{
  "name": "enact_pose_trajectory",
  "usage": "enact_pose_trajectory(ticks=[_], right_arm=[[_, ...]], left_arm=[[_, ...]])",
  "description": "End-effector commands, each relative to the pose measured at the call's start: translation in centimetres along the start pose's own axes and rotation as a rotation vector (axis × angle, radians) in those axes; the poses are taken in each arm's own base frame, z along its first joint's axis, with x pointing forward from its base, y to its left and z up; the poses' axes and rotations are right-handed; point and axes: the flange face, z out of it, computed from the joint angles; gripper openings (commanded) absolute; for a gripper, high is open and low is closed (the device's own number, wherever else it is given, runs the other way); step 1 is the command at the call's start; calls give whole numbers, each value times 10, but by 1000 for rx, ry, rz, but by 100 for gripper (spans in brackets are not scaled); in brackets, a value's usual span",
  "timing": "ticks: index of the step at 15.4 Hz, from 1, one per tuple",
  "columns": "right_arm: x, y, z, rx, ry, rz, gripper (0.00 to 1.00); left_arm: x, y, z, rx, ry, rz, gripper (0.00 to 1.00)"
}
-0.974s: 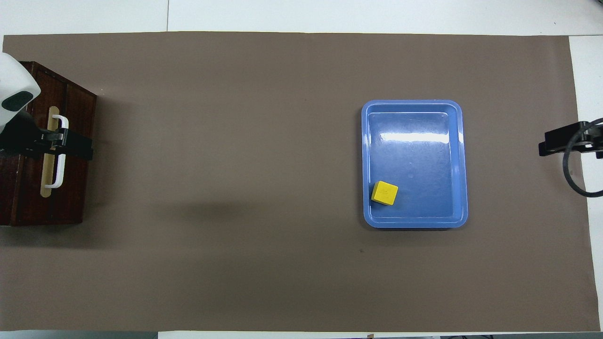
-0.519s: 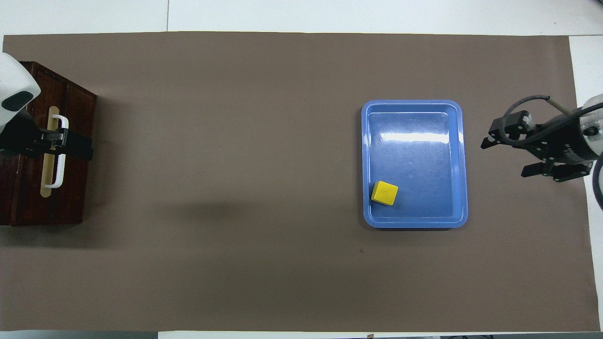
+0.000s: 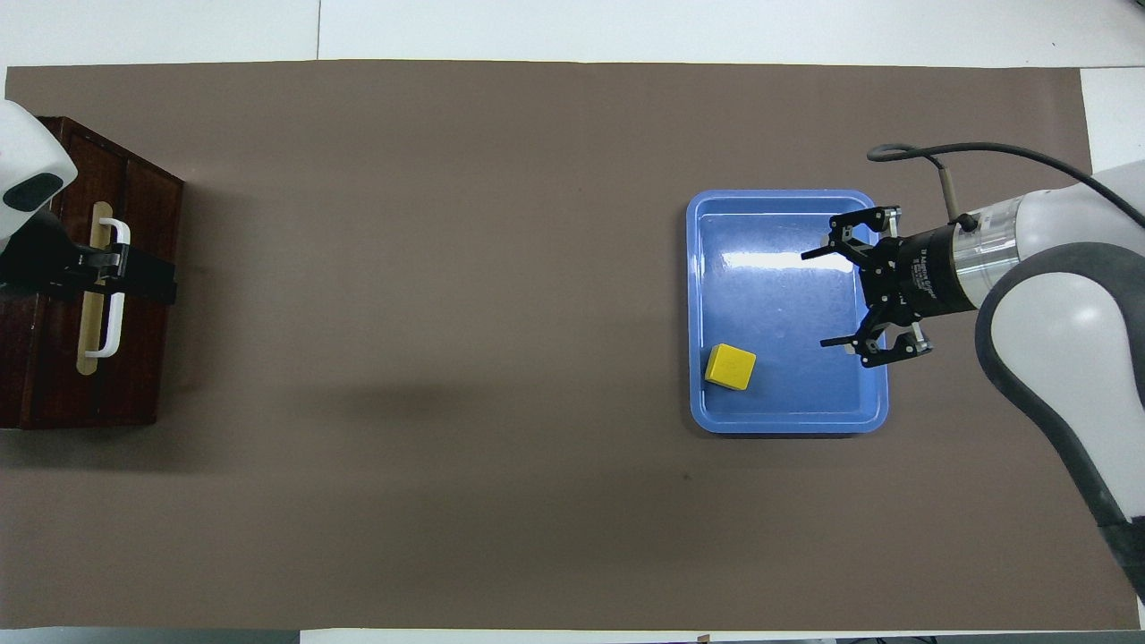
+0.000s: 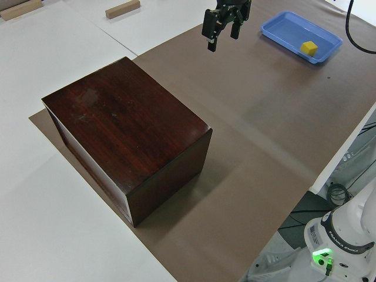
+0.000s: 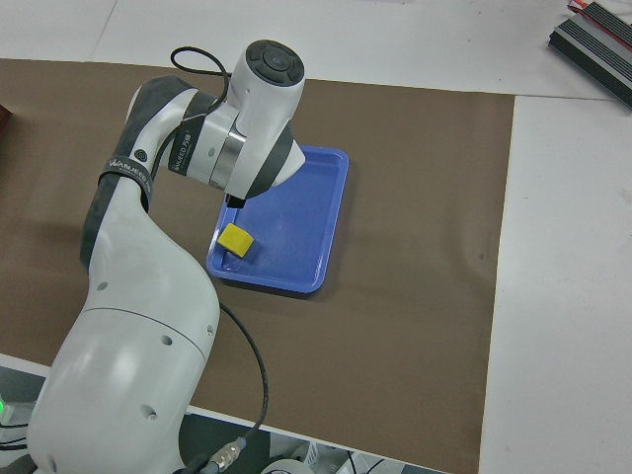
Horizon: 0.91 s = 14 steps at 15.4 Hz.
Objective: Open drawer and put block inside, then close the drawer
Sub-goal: 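Reach the right gripper down to the yellow block in the tray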
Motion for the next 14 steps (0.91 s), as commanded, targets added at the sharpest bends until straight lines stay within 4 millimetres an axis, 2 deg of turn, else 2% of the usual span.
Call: enact_pose_trajectory(ticks=[1,4,9,14], right_arm=[[18,11,26,61,-79,159,100],[34,20,54,118,-132,266,100],[39,48,106,163,-174,282,100],[56,86,124,156,-212,265,100]], left_arm=[[-8,-2,-2,-10,4,3,100],[-8,-2,-2,-10,4,3,100],[-8,-2,-2,-11,4,3,100],[-8,-2,-2,-11,4,3,100]])
